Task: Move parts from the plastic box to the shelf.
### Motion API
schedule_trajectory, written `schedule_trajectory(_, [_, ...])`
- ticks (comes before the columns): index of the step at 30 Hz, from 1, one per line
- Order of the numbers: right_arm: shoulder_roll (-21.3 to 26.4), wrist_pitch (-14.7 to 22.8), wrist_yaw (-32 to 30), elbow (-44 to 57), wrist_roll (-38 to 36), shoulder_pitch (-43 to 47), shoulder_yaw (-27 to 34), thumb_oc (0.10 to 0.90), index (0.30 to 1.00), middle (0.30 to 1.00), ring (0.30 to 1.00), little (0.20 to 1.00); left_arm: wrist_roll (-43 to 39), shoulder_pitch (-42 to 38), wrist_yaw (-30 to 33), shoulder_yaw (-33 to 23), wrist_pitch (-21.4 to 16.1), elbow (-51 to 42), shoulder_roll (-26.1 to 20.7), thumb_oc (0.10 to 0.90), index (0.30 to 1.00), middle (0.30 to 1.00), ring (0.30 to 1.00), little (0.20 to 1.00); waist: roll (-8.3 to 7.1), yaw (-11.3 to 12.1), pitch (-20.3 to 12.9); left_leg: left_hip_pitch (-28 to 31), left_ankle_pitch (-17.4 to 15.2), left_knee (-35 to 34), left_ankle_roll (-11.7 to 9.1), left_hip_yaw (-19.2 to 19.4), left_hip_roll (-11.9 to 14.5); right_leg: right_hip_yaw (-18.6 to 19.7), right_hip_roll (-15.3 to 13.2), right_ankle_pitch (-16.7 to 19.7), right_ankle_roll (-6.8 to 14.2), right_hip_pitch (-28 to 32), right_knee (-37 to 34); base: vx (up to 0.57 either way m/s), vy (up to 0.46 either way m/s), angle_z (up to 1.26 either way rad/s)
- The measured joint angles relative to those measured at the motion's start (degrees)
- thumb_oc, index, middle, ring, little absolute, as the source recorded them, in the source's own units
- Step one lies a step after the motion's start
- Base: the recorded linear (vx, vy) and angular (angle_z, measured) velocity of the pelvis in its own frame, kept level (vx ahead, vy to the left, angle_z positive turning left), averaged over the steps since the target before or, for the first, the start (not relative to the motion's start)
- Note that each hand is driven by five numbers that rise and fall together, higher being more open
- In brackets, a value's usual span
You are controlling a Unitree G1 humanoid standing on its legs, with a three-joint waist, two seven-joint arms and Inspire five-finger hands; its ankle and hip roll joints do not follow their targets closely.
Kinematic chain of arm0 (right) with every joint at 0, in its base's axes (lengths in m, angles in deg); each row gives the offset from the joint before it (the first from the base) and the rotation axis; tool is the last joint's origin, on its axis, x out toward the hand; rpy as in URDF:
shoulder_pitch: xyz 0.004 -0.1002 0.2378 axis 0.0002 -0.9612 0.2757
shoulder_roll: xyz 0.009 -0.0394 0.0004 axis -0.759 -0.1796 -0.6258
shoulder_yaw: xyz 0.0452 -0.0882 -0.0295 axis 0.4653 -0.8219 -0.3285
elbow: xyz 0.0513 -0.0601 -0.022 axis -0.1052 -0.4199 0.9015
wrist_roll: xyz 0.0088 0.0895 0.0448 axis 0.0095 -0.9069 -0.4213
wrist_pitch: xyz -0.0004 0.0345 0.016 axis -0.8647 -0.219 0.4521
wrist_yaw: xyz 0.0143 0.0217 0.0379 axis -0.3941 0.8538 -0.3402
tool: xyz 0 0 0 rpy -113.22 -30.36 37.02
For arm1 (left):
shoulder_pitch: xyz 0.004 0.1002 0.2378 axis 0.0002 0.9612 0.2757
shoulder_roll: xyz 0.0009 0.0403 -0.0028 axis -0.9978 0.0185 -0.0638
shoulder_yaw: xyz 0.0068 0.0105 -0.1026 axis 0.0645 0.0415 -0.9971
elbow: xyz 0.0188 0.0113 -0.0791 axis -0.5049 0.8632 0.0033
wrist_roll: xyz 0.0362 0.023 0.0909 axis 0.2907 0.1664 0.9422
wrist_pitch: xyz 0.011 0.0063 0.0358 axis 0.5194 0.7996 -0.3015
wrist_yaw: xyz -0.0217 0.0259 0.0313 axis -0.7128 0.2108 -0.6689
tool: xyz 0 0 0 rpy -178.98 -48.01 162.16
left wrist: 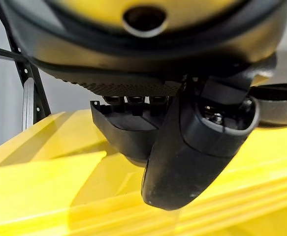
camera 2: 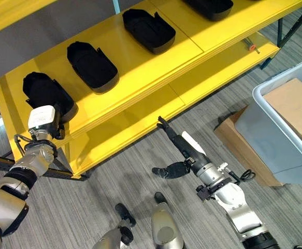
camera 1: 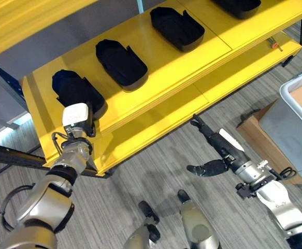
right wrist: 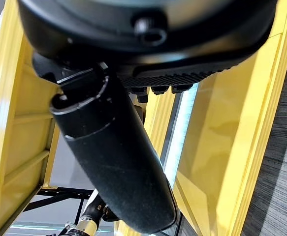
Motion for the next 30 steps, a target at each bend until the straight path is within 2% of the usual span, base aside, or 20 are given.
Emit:
schedule_trajectory(7, [0.09, -0.64, 1.09, 0.31, 0.0, -1.37, 0.98, 0.9, 1.0, 1.0, 1.0, 1.0, -0.23, 0.56, -3.93, 0.01, 1.03, -0.27, 0.01, 0.9, 1.0, 1.0, 1.0, 1.0, 0.39, 0.0, -0.24, 0.94, 0.07, -0.08, -0.05, 0.0, -0.03, -0.05, 0.05, -1.12, -0.21, 0.1, 1.29, 0.02, 0.006, 0.0])
schedule_trajectory(12, [1.54, -1.21, 1.53, 0.59, -0.02, -1.98, 1.62, 0.9, 1.0, 1.0, 1.0, 1.0, 0.92, 2.12, -4.93, 0.01, 5.93, -0.23, 1.25, 0.9, 1.0, 1.0, 1.0, 1.0, 1.82, -0.26, -1.13, 1.15, 0.16, -0.28, -0.25, 0.02, 0.05, -0.08, 0.21, -1.36, -0.41, 0.04, 1.6, 0.0, 0.0, 0.0])
schedule_trajectory(22, [2.22, -1.48, 1.42, 0.6, -0.02, -1.97, 1.62, 0.9, 1.0, 1.0, 1.0, 1.0, 4.03, 3.36, -2.89, 0.01, 15.44, 0.48, 1.28, 0.9, 1.0, 1.0, 1.0, 1.0, 1.86, -0.01, -1.16, 1.47, 0.23, -0.36, -0.62, 0.49, 0.33, -0.12, 0.41, -2.26, -1.01, -0.82, 3.78, 0.0, 0.0, 0.0])
schedule_trajectory(30, [2.22, -1.67, 1.4, 0.62, -0.01, -1.99, 1.62, 0.9, 1.0, 1.0, 1.0, 1.0, 5.25, 3.93, -0.17, 0.01, 20.69, 0.74, 1.29, 0.9, 1.0, 1.0, 1.0, 1.0, 1.9, 0.0, -1.2, 1.32, 0.7, -0.29, -0.75, 0.6, 0.6, -0.18, 0.7, -2.48, -1.22, -1.29, 4.53, 0.0, 0.0, 0.0])
